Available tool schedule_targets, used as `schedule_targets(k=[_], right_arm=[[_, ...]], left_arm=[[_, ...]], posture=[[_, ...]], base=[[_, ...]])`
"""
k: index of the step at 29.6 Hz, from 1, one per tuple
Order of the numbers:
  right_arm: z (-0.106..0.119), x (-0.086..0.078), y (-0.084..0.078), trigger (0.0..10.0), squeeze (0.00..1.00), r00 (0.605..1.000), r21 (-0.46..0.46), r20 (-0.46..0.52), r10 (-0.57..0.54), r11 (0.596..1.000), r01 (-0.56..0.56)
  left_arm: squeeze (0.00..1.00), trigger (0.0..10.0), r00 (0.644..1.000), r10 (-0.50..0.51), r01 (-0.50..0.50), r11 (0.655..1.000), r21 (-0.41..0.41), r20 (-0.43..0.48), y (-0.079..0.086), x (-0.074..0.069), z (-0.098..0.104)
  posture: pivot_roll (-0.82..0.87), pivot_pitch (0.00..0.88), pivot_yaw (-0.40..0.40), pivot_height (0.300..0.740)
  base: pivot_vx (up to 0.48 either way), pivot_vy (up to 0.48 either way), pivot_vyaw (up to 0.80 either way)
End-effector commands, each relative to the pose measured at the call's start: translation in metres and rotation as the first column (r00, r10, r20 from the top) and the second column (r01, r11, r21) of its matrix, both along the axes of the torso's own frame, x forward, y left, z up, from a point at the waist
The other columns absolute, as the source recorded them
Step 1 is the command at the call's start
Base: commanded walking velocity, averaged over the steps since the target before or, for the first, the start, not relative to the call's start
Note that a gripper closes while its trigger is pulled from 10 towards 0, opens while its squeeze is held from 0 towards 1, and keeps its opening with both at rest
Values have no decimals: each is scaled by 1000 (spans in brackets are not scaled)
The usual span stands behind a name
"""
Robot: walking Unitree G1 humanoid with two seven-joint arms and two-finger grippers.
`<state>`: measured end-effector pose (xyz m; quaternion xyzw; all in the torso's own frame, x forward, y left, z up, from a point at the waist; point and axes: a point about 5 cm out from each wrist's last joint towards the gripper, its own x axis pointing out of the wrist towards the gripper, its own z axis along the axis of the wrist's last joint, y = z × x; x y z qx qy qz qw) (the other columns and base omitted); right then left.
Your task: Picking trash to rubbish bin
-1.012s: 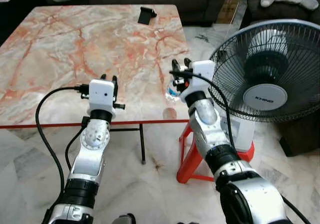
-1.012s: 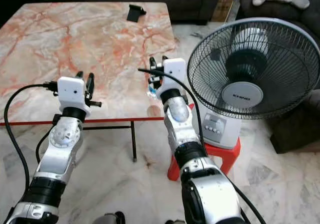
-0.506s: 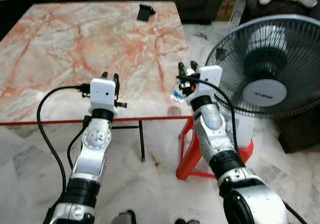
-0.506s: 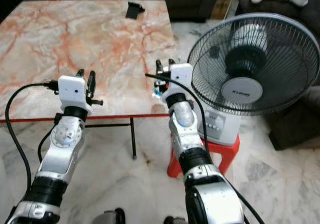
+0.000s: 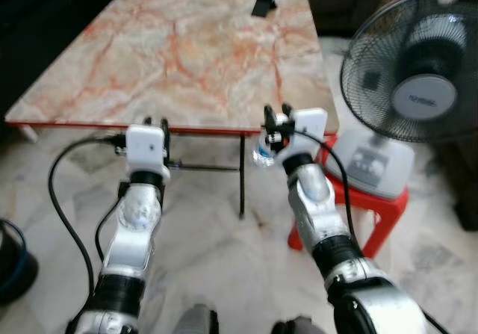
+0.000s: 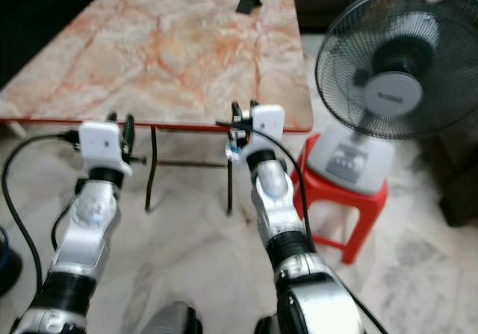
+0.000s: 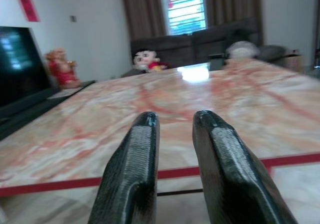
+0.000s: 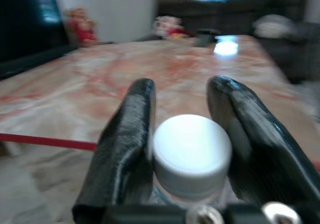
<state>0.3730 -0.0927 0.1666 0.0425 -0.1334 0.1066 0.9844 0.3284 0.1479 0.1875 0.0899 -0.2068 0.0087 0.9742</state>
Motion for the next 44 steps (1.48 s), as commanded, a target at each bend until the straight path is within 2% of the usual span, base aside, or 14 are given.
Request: schedule_targets(k=[1,8,11,13,15,18,21,23,26,27,29,37,40,44], right_arm=[[8,1,0,10000,0,999,11,32,-4,1000,4],[-25,-6,-14,10000,0,995,13,-95,-40,999,42],[-53,-12,-23,10000,0,976,-11,-210,-58,998,57],[-95,-28,-35,10000,0,922,-39,-379,-79,997,69],[-103,-32,-37,10000,0,907,-47,-411,-87,996,74],[-148,-61,-51,10000,0,810,-108,-572,-128,991,80],[-163,-73,-57,10000,0,765,-125,-628,-144,989,83],[-194,-103,-68,10000,0,644,-160,-746,-172,984,77],[-216,-130,-74,10000,0,536,-176,-822,-192,981,81],[-216,-130,-74,10000,0,536,-176,-822,-192,981,81],[-231,-153,-79,10000,0,449,-181,-869,-205,979,98],[-249,-184,-81,10000,0,337,-182,-919,-205,978,99],[-251,-187,-79,10000,0,337,-170,-921,-194,980,98],[-250,-186,-80,10000,0,347,-181,-915,-203,979,96]], left_arm=[[0,10000,1000,2,-2,1000,14,17,1,0,5],[0,10000,998,12,-12,1000,13,-57,9,1,-14],[0,10000,989,39,-34,999,33,-145,18,0,-37],[0,10000,956,19,-15,1000,16,-292,27,-4,-71],[0,10000,947,11,-9,1000,9,-321,28,-5,-78],[0,10000,846,-6,-16,999,-38,-533,39,-20,-130],[0,10000,816,14,-58,997,-58,-578,46,-27,-144],[0,10000,723,67,-111,994,-20,-688,59,-44,-175],[0,10000,611,106,-144,989,21,-785,70,-66,-202],[0,10000,611,106,-144,989,21,-785,70,-66,-202],[0,10000,493,139,-171,983,61,-859,79,-92,-225],[0,10000,338,194,-277,956,100,-921,97,-135,-250],[0,10000,282,207,-314,942,114,-937,101,-151,-258],[0,10000,261,209,-326,938,118,-943,101,-159,-262]], posture=[[146,141,-5,740],[140,146,-12,740],[135,147,-13,740],[132,146,-12,740],[133,145,-13,740],[127,141,-12,740],[125,139,-11,740],[119,129,-13,740],[118,120,-12,740],[118,120,-12,740],[114,113,-9,740],[113,100,-6,740],[108,95,-1,740],[114,88,-2,740]], base=[[-274,0,0],[-186,0,0],[0,0,0],[0,0,0],[0,0,0],[0,0,0],[0,0,0],[0,0,0],[0,0,0],[0,0,0],[0,0,0],[0,0,0],[0,0,0],[0,0,500]])
